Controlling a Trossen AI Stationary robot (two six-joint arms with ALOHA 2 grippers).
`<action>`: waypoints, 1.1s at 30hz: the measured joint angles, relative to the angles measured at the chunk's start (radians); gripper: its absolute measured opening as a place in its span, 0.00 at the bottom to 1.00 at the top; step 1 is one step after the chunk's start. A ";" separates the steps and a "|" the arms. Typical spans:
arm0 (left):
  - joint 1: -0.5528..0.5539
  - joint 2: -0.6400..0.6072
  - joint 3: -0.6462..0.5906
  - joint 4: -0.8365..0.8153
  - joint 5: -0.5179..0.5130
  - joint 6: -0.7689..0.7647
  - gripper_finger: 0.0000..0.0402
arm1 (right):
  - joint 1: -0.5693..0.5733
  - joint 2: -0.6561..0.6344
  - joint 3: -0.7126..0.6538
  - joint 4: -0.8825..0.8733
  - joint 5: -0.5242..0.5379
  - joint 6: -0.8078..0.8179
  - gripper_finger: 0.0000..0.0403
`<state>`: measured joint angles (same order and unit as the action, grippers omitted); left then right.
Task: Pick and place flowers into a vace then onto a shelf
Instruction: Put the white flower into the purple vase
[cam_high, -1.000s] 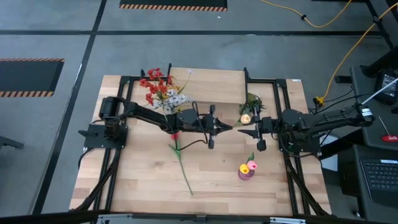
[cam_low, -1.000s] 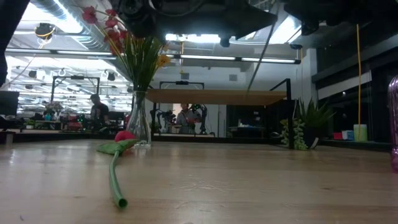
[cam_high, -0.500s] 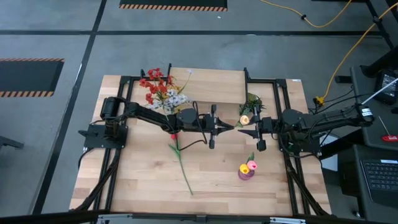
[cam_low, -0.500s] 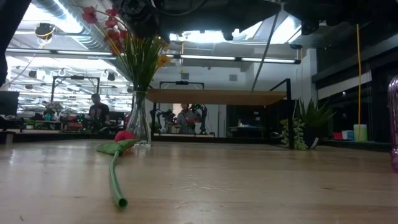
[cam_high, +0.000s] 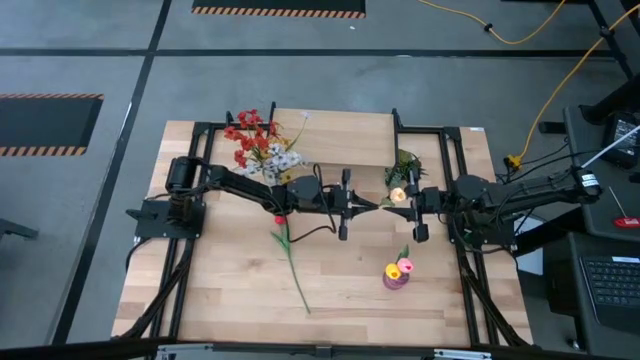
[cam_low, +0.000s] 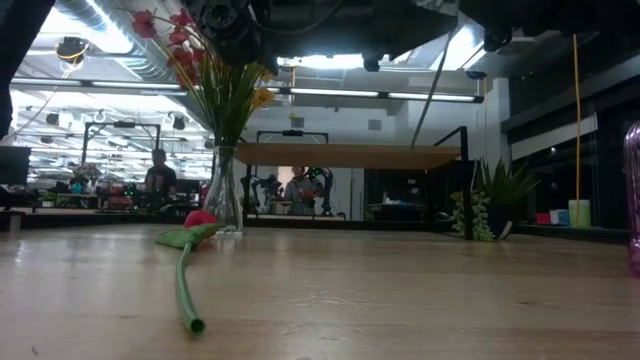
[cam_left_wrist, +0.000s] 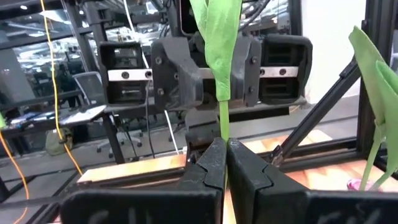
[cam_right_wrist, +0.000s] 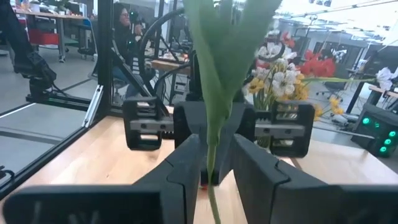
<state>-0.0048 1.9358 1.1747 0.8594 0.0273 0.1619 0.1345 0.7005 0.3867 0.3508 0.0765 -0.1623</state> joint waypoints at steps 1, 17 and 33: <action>0.000 0.000 0.005 0.001 0.000 0.002 0.01 | 0.000 0.001 0.000 -0.002 0.000 0.002 0.24; 0.000 -0.005 0.031 -0.035 -0.002 0.009 0.01 | 0.000 0.089 0.000 0.088 0.000 -0.001 0.24; 0.000 -0.005 0.031 -0.048 -0.008 0.009 0.01 | 0.001 0.087 0.000 0.089 0.000 -0.007 0.02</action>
<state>-0.0048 1.9308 1.2053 0.8116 0.0193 0.1711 0.1352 0.7872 0.3866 0.4398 0.0769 -0.1693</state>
